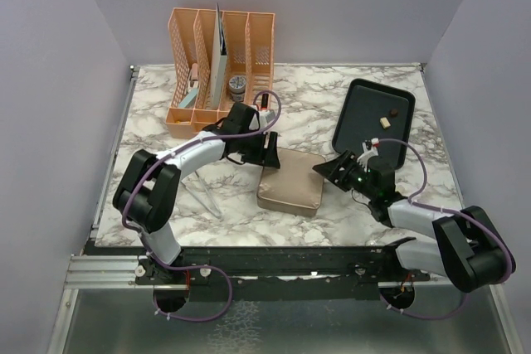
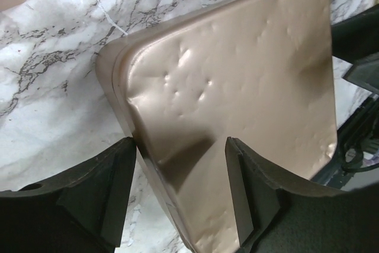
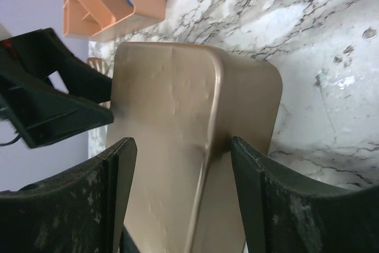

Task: Pack the chocolate
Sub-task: Close the box lid on the packing box.

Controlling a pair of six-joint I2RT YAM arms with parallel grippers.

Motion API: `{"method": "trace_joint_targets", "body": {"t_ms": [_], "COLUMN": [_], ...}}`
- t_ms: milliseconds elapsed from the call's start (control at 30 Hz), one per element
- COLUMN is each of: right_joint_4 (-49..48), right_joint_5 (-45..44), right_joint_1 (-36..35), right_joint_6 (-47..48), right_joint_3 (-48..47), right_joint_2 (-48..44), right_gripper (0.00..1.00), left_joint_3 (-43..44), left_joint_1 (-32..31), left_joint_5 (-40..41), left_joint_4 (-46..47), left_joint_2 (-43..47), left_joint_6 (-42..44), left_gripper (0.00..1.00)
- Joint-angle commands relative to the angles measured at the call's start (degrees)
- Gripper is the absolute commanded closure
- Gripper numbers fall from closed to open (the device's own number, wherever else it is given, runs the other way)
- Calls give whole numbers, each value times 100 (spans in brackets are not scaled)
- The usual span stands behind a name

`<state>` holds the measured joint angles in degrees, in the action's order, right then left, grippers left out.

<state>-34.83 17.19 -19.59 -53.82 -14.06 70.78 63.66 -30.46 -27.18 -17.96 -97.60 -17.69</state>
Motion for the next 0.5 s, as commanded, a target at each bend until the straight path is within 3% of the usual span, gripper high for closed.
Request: {"method": "trace_joint_targets", "body": {"t_ms": [0, 233, 467], "right_joint_4": [-1969, -3688, -5108], "right_joint_5": [1036, 1656, 2051], "right_joint_1": [-18, 61, 133], "right_joint_6": [-543, -1311, -2318], "right_joint_3": [287, 394, 274], "right_joint_2": [-65, 66, 994], "right_gripper": [32, 33, 33], "left_joint_3": [129, 219, 317], "left_joint_1": [-222, -353, -399], "left_joint_5": [37, -136, -520], "left_joint_4": [-124, -277, -269], "left_joint_2": [-229, -325, -83], "left_joint_6": [144, 135, -74], "left_gripper": [35, 36, 23]}}
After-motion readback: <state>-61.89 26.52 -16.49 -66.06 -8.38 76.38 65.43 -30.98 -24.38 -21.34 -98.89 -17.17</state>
